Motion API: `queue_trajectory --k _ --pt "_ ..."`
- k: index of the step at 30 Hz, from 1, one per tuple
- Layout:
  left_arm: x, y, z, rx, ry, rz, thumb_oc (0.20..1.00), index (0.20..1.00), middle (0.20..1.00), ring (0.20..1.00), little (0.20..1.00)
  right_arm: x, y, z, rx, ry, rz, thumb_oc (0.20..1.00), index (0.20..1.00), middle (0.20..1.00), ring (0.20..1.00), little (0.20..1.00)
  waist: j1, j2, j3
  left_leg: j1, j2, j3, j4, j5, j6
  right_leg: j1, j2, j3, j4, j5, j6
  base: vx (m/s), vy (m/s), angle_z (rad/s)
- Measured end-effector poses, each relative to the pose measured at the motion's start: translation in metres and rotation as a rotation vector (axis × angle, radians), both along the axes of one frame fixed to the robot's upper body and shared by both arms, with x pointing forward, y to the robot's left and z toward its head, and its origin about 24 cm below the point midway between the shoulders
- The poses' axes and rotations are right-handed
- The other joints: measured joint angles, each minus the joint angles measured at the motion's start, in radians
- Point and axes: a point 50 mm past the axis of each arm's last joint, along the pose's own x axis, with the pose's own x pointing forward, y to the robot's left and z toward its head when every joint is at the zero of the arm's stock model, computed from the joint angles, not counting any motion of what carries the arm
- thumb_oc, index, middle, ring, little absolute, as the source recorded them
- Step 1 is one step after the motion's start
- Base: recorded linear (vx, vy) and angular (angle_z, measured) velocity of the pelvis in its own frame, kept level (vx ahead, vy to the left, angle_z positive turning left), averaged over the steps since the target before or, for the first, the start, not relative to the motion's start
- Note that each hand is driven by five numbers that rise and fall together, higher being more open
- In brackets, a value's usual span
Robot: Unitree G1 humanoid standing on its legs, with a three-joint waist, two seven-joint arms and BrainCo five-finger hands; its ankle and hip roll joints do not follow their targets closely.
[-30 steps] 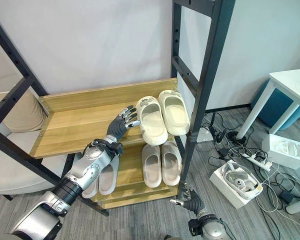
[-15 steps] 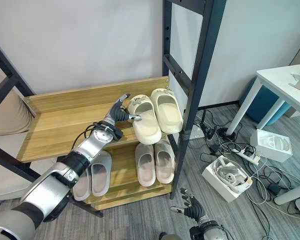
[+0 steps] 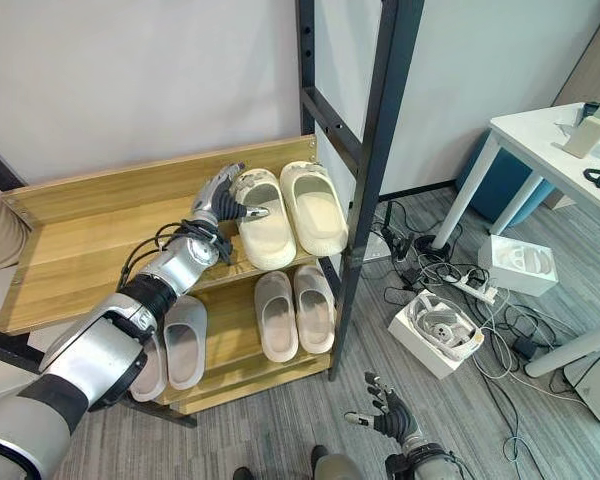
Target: Arrange the slippers neatly on the shoe rack.
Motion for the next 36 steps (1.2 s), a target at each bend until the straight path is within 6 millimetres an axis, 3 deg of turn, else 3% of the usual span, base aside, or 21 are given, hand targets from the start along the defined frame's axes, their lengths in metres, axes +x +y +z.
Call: queue_trajectory --k 3,5,7,8,12,15,16,19,21,23,27,28,32,35,36 --pt "-0.014 -0.010 0.027 -0.090 -0.158 -0.079 1.000 1.000 1.000 1.000 1.000 0.007 0.002 0.005 0.006 -0.032 0.006 1.000 1.000 1.000 1.000 1.000 0.008 -0.004 0.012 -0.003 -0.001 -0.003 0.000 0.004 0.002 0.007 -0.001 -0.012 -0.001 0.002 -0.002 -0.03 0.021 0.04" --pt "-0.035 -0.019 0.037 -0.194 -0.265 -0.159 1.000 1.000 1.000 1.000 1.000 0.008 0.002 0.006 0.003 -0.037 -0.005 1.000 1.000 1.000 1.000 1.000 0.017 0.001 0.014 0.002 0.000 -0.017 0.000 0.004 0.002 0.027 -0.003 -0.026 -0.008 0.009 -0.013 -0.04 0.029 0.17" --pt "-0.068 -0.024 0.040 -0.312 -0.382 -0.255 1.000 1.000 1.000 1.000 1.000 0.013 0.003 0.009 0.003 -0.063 -0.007 1.000 1.000 1.000 1.000 1.000 0.041 0.001 0.016 0.007 0.000 -0.034 0.000 0.004 0.002 0.045 -0.003 -0.040 -0.024 0.010 -0.014 -0.04 0.032 0.26" --pt "-0.068 -0.019 0.040 -0.273 -0.400 -0.238 1.000 1.000 1.000 1.000 1.000 0.019 0.005 0.012 0.008 -0.090 0.000 1.000 1.000 1.000 1.000 1.000 0.067 0.001 0.017 0.008 0.000 -0.038 0.000 0.004 0.002 0.047 -0.003 -0.043 -0.028 0.008 -0.011 -0.03 0.027 0.24" --pt "-0.069 -0.008 0.050 -0.259 -0.446 -0.227 1.000 1.000 1.000 1.000 1.000 0.029 0.011 0.018 0.028 -0.136 0.005 1.000 1.000 1.000 1.000 1.000 0.079 0.003 0.016 0.020 -0.003 -0.049 0.000 0.000 0.005 0.069 -0.007 -0.050 -0.037 -0.005 0.003 -0.02 0.016 0.08" --pt "-0.098 -0.015 0.063 -0.339 -0.520 -0.369 1.000 1.000 1.000 1.000 1.000 0.028 0.012 0.017 0.034 -0.134 0.006 1.000 1.000 1.000 1.000 1.000 0.082 0.002 0.015 0.022 -0.003 -0.056 0.000 0.000 0.005 0.072 -0.007 -0.053 -0.038 -0.003 0.000 0.00 0.006 0.01" --pt "-0.120 -0.023 0.070 -0.490 -0.510 -0.544 1.000 1.000 1.000 1.000 1.000 0.027 0.012 0.017 0.036 -0.131 0.004 1.000 1.000 1.000 1.000 1.000 0.085 0.003 0.014 0.025 -0.003 -0.058 0.000 0.000 0.005 0.077 -0.007 -0.057 -0.038 0.005 -0.012 0.00 0.017 0.10" --pt "-0.140 -0.030 0.066 -0.804 -0.364 -0.791 1.000 1.000 1.000 1.000 1.000 0.025 0.017 0.014 0.060 -0.122 0.002 1.000 1.000 1.000 1.000 1.000 0.086 0.004 0.002 0.040 -0.003 -0.067 0.000 -0.001 0.006 0.105 -0.007 -0.072 -0.055 0.004 -0.010 0.01 0.010 0.12" --pt "-0.149 -0.031 0.052 -0.957 -0.116 -1.013 1.000 1.000 1.000 1.000 1.000 0.021 0.024 0.011 0.098 -0.105 0.018 1.000 1.000 1.000 1.000 1.000 0.099 0.012 -0.018 0.038 -0.002 -0.073 0.000 -0.001 0.006 0.106 -0.006 -0.075 -0.055 -0.003 0.001 0.00 0.024 0.07" --pt "-0.157 -0.035 0.038 -0.911 0.051 -1.115 1.000 1.000 1.000 1.000 1.000 0.014 0.022 0.004 0.098 -0.068 0.019 1.000 1.000 1.000 1.000 1.000 0.109 0.018 -0.032 0.038 -0.002 -0.074 0.000 -0.001 0.006 0.106 -0.007 -0.075 -0.056 -0.004 0.001 0.00 0.000 0.00" --pt "-0.180 -0.029 -0.031 -0.737 0.591 -1.163 1.000 1.000 1.000 1.000 1.000 0.004 0.016 -0.009 0.081 0.016 0.039 1.000 1.000 1.000 1.000 1.000 0.119 0.037 -0.058 0.039 -0.003 -0.075 0.000 -0.001 0.006 0.105 -0.007 -0.075 -0.054 -0.003 0.000 0.00 0.000 0.00" --pt "-0.189 -0.021 -0.054 -0.718 0.733 -1.122 1.000 1.000 1.000 1.000 1.000 0.004 0.015 -0.009 0.078 0.018 0.045 1.000 1.000 1.000 1.000 1.000 0.118 0.042 -0.061 0.040 -0.003 -0.076 0.000 -0.001 0.006 0.105 -0.008 -0.075 -0.053 -0.003 0.000 0.00 0.019 -0.03" --pt "-0.213 0.015 -0.128 -0.807 1.007 -0.849 1.000 1.000 1.000 1.000 1.000 0.004 0.013 -0.008 0.089 0.022 0.048 1.000 1.000 1.000 1.000 1.000 0.136 0.038 -0.064 0.044 -0.003 -0.080 0.000 -0.014 0.007 0.099 -0.007 -0.074 -0.040 -0.008 -0.004 0.00 0.017 0.03" --pt "-0.243 0.052 -0.189 -1.011 1.014 -0.451 1.000 1.000 1.000 1.000 1.000 0.003 0.012 -0.008 0.090 0.023 0.040 1.000 1.000 1.000 1.000 1.000 0.140 0.028 -0.074 0.037 -0.004 -0.075 0.000 -0.016 0.006 0.083 -0.008 -0.070 -0.027 -0.013 -0.003 -0.01 0.012 -0.09" --pt "-0.257 0.067 -0.220 -1.160 0.954 -0.171 1.000 1.000 1.000 1.000 1.000 -0.002 0.007 -0.010 0.086 0.032 0.011 1.000 1.000 1.000 1.000 1.000 0.131 0.028 -0.082 0.042 -0.004 -0.072 0.000 -0.013 0.014 0.086 -0.009 -0.065 -0.027 -0.016 -0.004 -0.01 0.006 0.09"
